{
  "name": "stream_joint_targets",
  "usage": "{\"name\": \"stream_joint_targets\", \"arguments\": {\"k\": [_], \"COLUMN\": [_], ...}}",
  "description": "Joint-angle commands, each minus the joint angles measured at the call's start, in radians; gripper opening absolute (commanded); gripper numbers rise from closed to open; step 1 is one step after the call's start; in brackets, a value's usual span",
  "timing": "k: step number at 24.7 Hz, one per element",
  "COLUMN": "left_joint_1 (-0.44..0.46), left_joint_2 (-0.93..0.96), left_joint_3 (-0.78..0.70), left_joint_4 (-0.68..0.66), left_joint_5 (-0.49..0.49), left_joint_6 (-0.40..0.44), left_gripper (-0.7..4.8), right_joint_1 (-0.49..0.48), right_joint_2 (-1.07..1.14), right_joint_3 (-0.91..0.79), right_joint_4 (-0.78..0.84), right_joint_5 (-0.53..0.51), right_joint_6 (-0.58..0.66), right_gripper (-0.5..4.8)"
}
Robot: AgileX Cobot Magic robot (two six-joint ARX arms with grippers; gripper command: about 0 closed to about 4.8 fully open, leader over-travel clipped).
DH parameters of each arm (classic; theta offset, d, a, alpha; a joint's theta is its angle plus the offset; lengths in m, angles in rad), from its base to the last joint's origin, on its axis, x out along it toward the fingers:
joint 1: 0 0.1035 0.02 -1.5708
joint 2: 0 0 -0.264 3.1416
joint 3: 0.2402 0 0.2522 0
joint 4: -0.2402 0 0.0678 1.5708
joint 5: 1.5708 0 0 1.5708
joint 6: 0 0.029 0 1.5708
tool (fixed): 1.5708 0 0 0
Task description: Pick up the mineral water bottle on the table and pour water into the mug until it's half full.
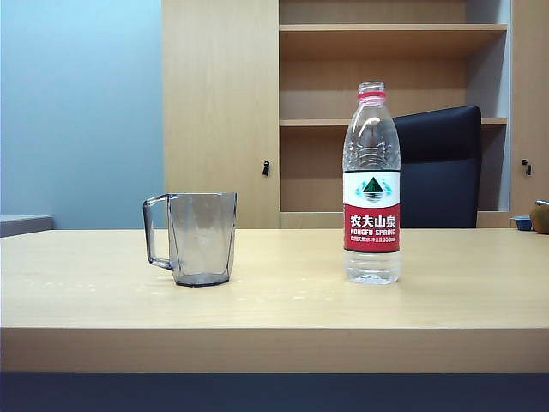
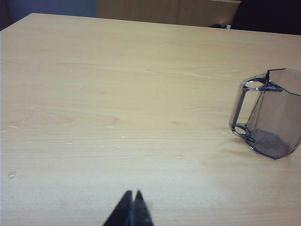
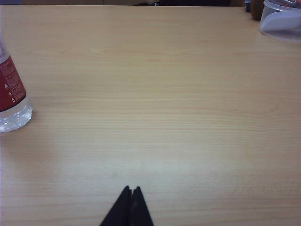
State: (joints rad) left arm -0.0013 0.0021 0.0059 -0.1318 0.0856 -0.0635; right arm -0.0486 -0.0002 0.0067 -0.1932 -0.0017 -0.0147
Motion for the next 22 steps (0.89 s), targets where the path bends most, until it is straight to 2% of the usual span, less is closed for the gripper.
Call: {"name": "stream_joint_targets", "arguments": {"k": [1,9,10,11,13,15,16,18,20,22], "left_joint_1": [0.0,0.0,0.0,0.0,0.0,0.0,0.0,0.0,0.0,0.0], "left_joint_2": [0.001,0.001,0.001,0.001,0.001,0.001,0.001,0.001,0.001,0.002], "left_joint_3": [0.003,0.004,0.005,0.009,0.023,0.05,0.062,0.114,0.182,0.242], "left_joint_4": [0.006,0.006,0.015,0.04,0.076,0.08,0.076,0.07,0.033,-0.015], "left_joint_5": [-0.002,-0.003,-0.002,0.013,0.064,0.137,0.178,0.361,0.417,0.415], "left_joint_6": [0.004,0.003,0.0,-0.05,-0.181,-0.343,-0.378,-0.345,-0.294,-0.222], "left_gripper": [-0.06,-0.06,-0.06,-0.06,-0.06,-0.06,-0.06,-0.06,-0.06,-0.06], "right_joint_1": [0.0,0.0,0.0,0.0,0.0,0.0,0.0,0.0,0.0,0.0], "right_joint_2": [-0.002,-0.002,-0.002,-0.002,-0.002,-0.001,-0.001,0.001,0.016,0.043], "right_joint_3": [-0.005,-0.002,0.01,0.039,0.086,0.141,0.166,0.275,0.375,0.449], "right_joint_4": [0.013,0.019,0.032,0.036,0.033,0.028,0.031,0.025,-0.023,-0.061], "right_joint_5": [0.002,-0.001,-0.001,-0.001,-0.003,-0.051,-0.092,-0.3,-0.362,-0.383], "right_joint_6": [0.004,0.029,0.108,0.253,0.395,0.456,0.456,0.41,0.36,0.311], "right_gripper": [-0.06,-0.06,-0.06,-0.06,-0.06,-0.06,-0.06,-0.06,-0.06,-0.04]}}
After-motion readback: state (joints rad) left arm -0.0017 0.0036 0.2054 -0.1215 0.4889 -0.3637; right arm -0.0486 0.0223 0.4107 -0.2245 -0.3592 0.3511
